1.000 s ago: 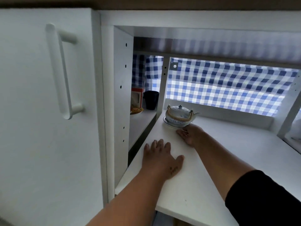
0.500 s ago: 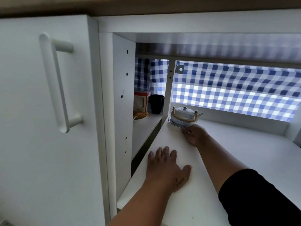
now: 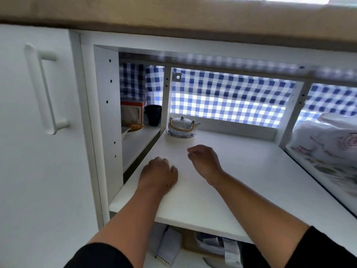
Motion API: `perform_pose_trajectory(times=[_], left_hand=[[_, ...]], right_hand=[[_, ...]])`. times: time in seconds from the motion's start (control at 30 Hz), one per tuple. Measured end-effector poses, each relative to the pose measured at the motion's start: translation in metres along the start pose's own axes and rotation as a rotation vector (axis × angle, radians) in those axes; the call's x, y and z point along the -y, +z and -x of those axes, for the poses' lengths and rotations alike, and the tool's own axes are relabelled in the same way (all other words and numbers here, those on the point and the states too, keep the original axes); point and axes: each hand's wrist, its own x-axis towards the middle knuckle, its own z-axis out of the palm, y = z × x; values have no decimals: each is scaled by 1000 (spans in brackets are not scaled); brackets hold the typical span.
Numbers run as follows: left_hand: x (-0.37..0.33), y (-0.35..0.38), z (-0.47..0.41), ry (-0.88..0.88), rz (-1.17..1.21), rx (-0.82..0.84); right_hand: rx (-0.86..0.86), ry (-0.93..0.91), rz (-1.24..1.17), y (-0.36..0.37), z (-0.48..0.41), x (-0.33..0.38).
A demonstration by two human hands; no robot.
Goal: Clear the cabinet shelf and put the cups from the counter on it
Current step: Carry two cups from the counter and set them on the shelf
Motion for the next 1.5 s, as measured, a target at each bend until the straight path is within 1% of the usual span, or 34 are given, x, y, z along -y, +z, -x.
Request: perform_pose_trajectory(times=[0.03,0.07,0.13,0.17,0.23,0.27,0.3,0.33,0.37,0.43,0.47,0.5,0.53,0.57,0.63,0.73,0.8,0.87,0.97,1.03,1.17,1.3,1.47,1.5], left_hand=[[-5,-5,7,-13,11,-78],[-10,-10,13,-1,-23,-150],[-15,-12,28,61,-99,-248],[-17,-13,37,93,-95,-281],[-24,-18,58,171,-6,-348],[-27,-21,70,229,65,-419],[-31,-26,83,317,147,-531],[-38,-38,98,432,218,-683],[-46,-56,112,549,268,-835],[-66,-108,136,718,329,-1078],[-76,-138,143,769,325,-1171],[-86,-167,145,796,297,-1238],[-94,-194,144,791,250,-1270],[-101,-216,140,756,202,-1271],[-112,-250,124,647,117,-1188],[-118,-277,101,530,63,-1001],[-120,-278,93,512,65,-931],[-119,-276,89,479,77,-903],[-112,-265,89,421,48,-871],[-110,-266,87,405,85,-832],[-115,-259,94,418,148,-836],[-124,-267,81,305,136,-756],[-141,-291,80,132,86,-568],[-145,-297,78,100,69,-503]], right_hand=[[-18,-113,143,-8,19,1],[-24,-194,226,-16,38,2],[-29,-310,374,-25,70,1],[-37,-361,476,-30,85,2],[-108,-460,613,-44,115,3],[-179,-523,627,-51,127,6],[-282,-613,617,-60,139,10],[-420,-718,594,-72,149,17],[-578,-804,563,-87,158,28],[-910,-927,488,-128,172,67],[-1051,-959,452,-149,173,88],[-1156,-974,431,-171,172,108],[-1224,-978,434,-189,169,129],[-1263,-967,445,-204,164,144],[-1264,-909,489,-222,153,167],[-1139,-793,593,-228,136,184],[-1049,-747,625,-224,127,183],[-970,-701,630,-219,121,180],[-935,-661,651,-214,124,168],[-907,-633,638,-215,126,170],[-810,-587,608,-213,137,172],[-759,-558,586,-223,132,182],[-599,-387,601,-231,138,200],[-545,-348,594,-235,136,204]])
